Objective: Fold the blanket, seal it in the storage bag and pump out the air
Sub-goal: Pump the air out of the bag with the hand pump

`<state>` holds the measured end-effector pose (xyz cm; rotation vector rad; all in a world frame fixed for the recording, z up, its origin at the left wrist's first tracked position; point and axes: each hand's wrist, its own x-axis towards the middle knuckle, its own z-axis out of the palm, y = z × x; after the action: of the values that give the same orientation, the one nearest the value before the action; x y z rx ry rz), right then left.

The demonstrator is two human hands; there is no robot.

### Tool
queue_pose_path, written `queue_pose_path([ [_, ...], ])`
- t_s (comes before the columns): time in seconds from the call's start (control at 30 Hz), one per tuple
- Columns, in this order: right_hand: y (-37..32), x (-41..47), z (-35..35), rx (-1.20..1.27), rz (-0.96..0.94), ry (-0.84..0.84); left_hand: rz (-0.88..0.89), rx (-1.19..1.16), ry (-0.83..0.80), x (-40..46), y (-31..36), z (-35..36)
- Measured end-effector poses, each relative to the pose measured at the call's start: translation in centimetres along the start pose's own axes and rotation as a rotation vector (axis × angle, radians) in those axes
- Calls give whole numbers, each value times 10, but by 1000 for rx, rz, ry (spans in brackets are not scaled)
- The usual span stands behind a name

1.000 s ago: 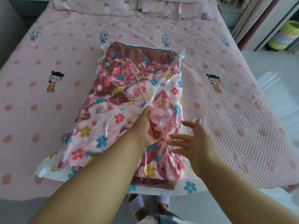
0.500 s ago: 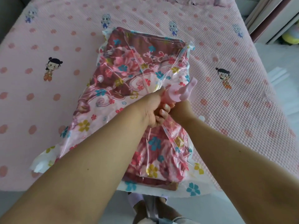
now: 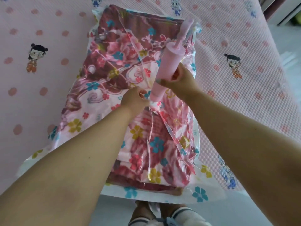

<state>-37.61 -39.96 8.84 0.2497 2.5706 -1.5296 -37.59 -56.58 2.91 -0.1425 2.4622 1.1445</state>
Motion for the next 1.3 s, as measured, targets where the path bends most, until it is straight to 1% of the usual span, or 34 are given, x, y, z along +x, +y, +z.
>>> queue_pose_path([
  [0.1,9,9,6,51,-18,30,63,27,-56,13,-2,16],
  [0.2,16,18,9,90,-29,46,99,25,-51,22,-5,25],
  [0.3,20,25,9,119,-39,50,166,-66,31,24,-14,33],
  [0.37,22,27,10,141,-45,53,163,-151,88,22,-18,38],
  [0.47,27,29,10,181,-38,50,128,-213,55,22,-20,42],
  [0.53,31,30,10,198,-25,55,142,-188,37,24,-18,44],
  [0.6,32,30,11,205,-17,58,134,-167,56,24,-17,47],
  [0.8,34,30,14,191,-6,43,124,-54,178,21,-18,58],
  [0.93,37,32,20,166,1,76,49,6,279,20,-16,72],
  [1.07,39,33,25,175,21,115,-84,4,420,14,-4,84],
  [1.23,40,32,33,172,30,141,-225,-56,509,5,11,97],
  [1.3,41,32,32,177,32,140,-214,-67,514,4,11,96],
])
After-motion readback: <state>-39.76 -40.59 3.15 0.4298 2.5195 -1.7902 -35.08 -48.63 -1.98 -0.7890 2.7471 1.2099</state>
